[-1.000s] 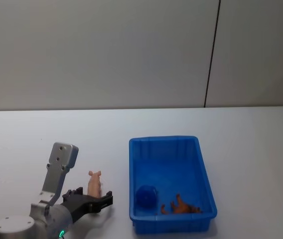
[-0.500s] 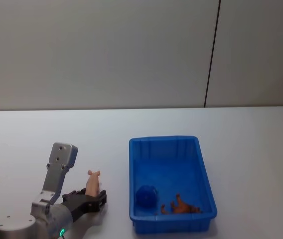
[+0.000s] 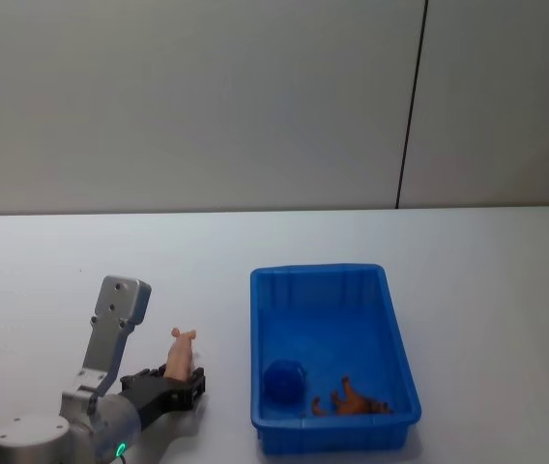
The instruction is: Pick up the two dolls from the table and place them into the box.
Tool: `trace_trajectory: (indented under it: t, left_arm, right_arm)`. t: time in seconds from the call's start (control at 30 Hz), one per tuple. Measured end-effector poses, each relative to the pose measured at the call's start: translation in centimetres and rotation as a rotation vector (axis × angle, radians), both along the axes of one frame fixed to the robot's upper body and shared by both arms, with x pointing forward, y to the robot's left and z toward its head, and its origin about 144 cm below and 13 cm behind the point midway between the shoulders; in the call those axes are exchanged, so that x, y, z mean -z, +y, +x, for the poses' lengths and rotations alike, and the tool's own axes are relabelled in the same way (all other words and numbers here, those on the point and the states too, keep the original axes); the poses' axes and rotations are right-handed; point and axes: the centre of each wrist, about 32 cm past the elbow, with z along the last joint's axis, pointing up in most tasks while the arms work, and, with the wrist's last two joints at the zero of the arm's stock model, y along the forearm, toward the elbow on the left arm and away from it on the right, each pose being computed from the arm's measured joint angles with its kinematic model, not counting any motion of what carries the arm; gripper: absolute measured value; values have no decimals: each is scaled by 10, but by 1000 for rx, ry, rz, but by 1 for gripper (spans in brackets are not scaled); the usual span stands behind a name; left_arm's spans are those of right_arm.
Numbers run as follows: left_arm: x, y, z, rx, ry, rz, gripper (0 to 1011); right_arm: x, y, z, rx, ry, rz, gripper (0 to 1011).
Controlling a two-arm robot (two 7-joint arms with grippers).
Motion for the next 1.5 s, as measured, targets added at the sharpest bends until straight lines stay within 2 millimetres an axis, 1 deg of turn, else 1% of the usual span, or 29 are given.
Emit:
trace_trajectory:
  t: [0.2, 0.47, 0.53, 1.0, 1.27, 1.5]
  left_arm:
    - [-5, 0, 0, 10, -32, -1, 511]
    - [-21, 0, 4, 50, -113, -8, 511]
    - [-29, 0, 6, 73, -151, -11, 511]
    - [-66, -4, 19, 227, -293, -68, 511]
    - [-81, -8, 28, 338, -319, -124, 511]
    - [-85, -14, 35, 427, -301, -169, 511]
  right_arm:
    - [0, 0, 0, 0, 0, 0, 1001]
    - [0, 0, 0, 0, 0, 0, 1001]
    - [0, 0, 0, 0, 0, 0, 1001]
    - [0, 0, 0, 0, 0, 0, 1001]
    - [0, 0, 0, 0, 0, 0, 1001]
    - [0, 0, 0, 0, 0, 0, 1001]
